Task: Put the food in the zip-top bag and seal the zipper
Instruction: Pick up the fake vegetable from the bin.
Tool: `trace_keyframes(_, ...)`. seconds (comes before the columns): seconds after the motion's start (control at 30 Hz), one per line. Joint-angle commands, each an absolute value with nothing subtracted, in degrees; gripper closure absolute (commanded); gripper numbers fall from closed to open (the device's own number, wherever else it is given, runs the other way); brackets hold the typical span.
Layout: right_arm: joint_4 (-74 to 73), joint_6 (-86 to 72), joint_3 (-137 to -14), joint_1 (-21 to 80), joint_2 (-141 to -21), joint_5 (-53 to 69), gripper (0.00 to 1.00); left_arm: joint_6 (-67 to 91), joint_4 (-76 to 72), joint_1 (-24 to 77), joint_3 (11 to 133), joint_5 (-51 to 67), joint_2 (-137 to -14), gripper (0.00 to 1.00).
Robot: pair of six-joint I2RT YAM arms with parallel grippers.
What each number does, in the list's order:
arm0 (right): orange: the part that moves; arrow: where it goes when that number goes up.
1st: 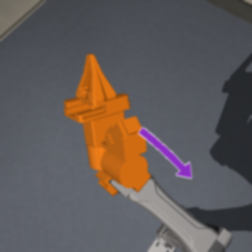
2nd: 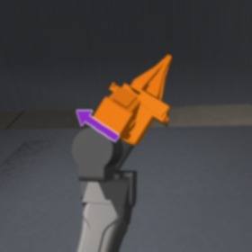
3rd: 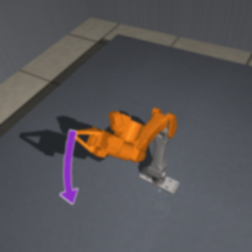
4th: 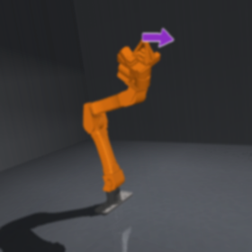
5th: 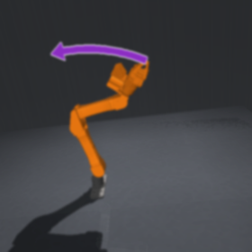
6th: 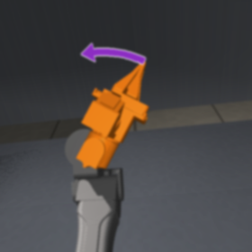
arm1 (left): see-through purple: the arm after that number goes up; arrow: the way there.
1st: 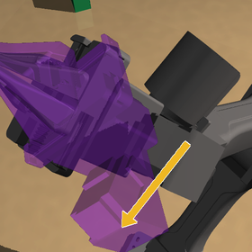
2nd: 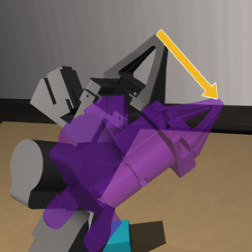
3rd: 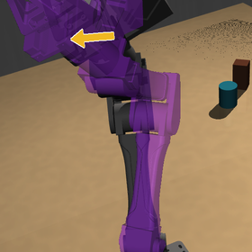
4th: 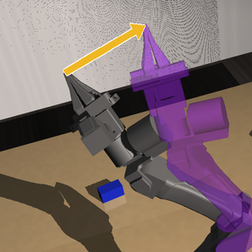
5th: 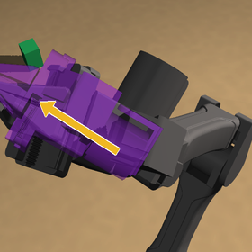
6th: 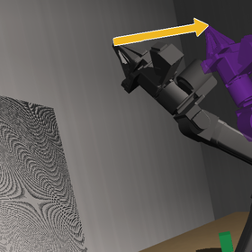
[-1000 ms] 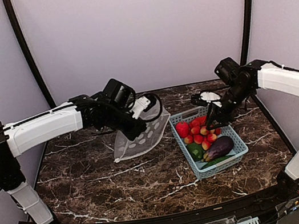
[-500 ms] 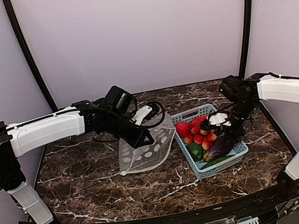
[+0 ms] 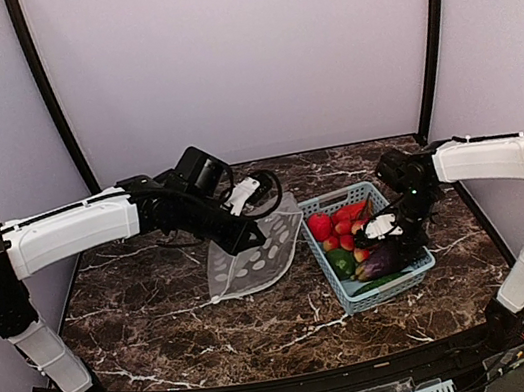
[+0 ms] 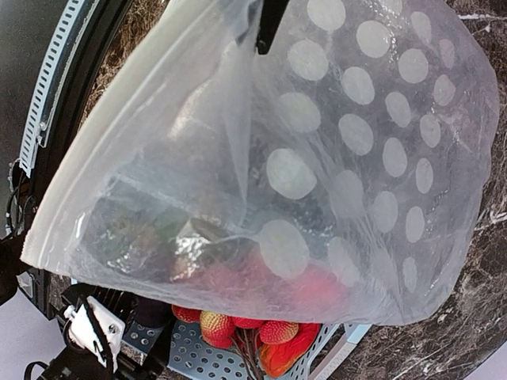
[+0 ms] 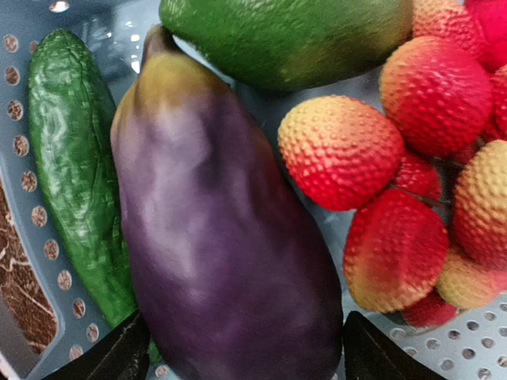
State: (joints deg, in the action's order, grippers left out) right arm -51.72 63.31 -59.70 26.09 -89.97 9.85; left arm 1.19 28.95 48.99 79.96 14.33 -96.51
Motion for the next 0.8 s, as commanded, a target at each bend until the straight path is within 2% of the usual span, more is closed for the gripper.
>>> trace_keyframes(0.0, -50.49, 64.49, -57.16, 27.03, -93.06, 8.73, 0.13, 2.38, 28.83, 48.65, 79.09, 14.15, -96.18, 0.99)
trace_keyframes(0.07, -50.15, 64.19, -57.01, 27.29, -93.64, 9.24, 0.09, 2.34, 28.89, 48.58, 79.03, 13.94, -96.38, 0.99)
trace_keyframes(0.27, -51.91, 62.55, -59.42, 27.42, -91.97, 9.80, 0.25, 3.00, 28.67, 47.86, 79.09, 13.14, -96.59, 0.99)
trace_keyframes(0.4, -56.24, 61.26, -62.36, 27.38, -87.64, 10.64, 0.26, 3.67, 28.78, 47.59, 79.06, 12.48, -96.09, 0.99)
trace_keyframes(0.6, -60.08, 58.41, -65.92, 27.42, -81.29, 14.96, 0.33, 5.97, 26.89, 46.21, 77.90, 11.13, -94.65, 0.99)
trace_keyframes(0.77, -59.65, 52.52, -72.07, 27.83, -79.26, 25.63, 0.38, 13.85, 19.94, 43.15, 75.49, 11.68, -93.67, 0.99)
